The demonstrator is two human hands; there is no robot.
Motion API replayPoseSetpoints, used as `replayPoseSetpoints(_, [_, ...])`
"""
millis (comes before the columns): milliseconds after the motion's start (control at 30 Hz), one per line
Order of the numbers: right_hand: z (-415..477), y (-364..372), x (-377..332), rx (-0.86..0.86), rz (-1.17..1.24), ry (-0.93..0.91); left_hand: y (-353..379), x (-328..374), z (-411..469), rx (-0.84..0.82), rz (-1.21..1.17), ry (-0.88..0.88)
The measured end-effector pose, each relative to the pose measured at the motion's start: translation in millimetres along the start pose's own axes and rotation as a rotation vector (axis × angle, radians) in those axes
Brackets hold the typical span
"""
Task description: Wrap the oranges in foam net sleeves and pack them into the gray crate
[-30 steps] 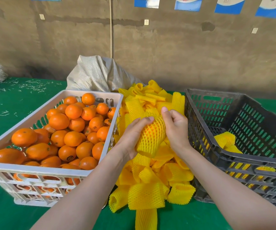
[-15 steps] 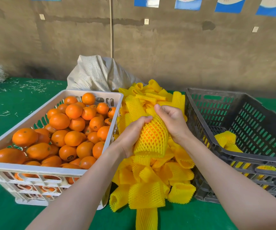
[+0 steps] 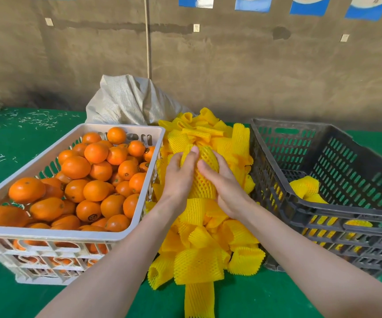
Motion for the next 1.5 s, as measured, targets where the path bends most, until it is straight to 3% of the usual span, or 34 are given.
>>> replayPoseSetpoints(200, [-16, -7, 0, 0.038, -0.115, -0.070, 5, 0, 4, -0.110, -0.059, -0.086])
replayPoseSetpoints(300, [-19, -19, -8, 0.151, -0.138, -0.140, 11, -5, 7, -0.330, -0.183, -0.199])
replayPoseSetpoints(367, [-18, -27, -18, 0.148, -0.204, -0.165, 17, -10, 10, -0.386, -0.277, -0.228])
replayPoseSetpoints(433, [-16, -36, -31, 0.139, -0.253, -0.192, 21, -18, 14, -0.287, -0.271, -0.266])
replayPoseSetpoints(533, [-8, -60, -49, 0.173, -0.329, -0.204, 31, -32, 19, -0.135, -0.064, -0.285])
replayPoseSetpoints(733, [21, -141, -75, 0.359, -0.409, -0.190, 74, -45, 15, -0.193, 0.070, -0.317])
replayPoseSetpoints(833, [41, -197, -75, 0.432, -0.570, -0.133, 92, -48, 18, -0.191, 0.091, -0.335])
replayPoseSetpoints(900, [57, -233, -65, 0.358, -0.877, 0.033, 102, -50, 19, -0.179, 0.112, -0.348])
replayPoseSetpoints(1000, [78, -264, -34, -0.012, -1.411, 0.303, 113, -53, 21, -0.160, 0.131, -0.360])
replayPoseSetpoints(1067, [90, -269, -13, -0.226, -1.601, 0.406, 116, -53, 23, -0.143, 0.139, -0.359])
replayPoseSetpoints(1200, [111, -266, 17, -0.400, -1.684, 0.435, 116, -56, 31, -0.103, 0.148, -0.353])
replayPoseSetpoints(1333, [113, -256, 41, -0.549, -1.616, 0.520, 111, -60, 39, -0.077, 0.139, -0.360])
replayPoseSetpoints(1500, [109, -245, 60, -0.662, -1.623, 0.534, 99, -63, 41, -0.040, 0.115, -0.385])
Point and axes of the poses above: each hand's wrist, its own z-axis towards the middle knuckle, its own y-axis out of the palm, x = y × z, the point moved 3 cm from there along z, towards the middle knuckle, and after that the axes turned 11 degrees about -y, right-handed, at the moved point
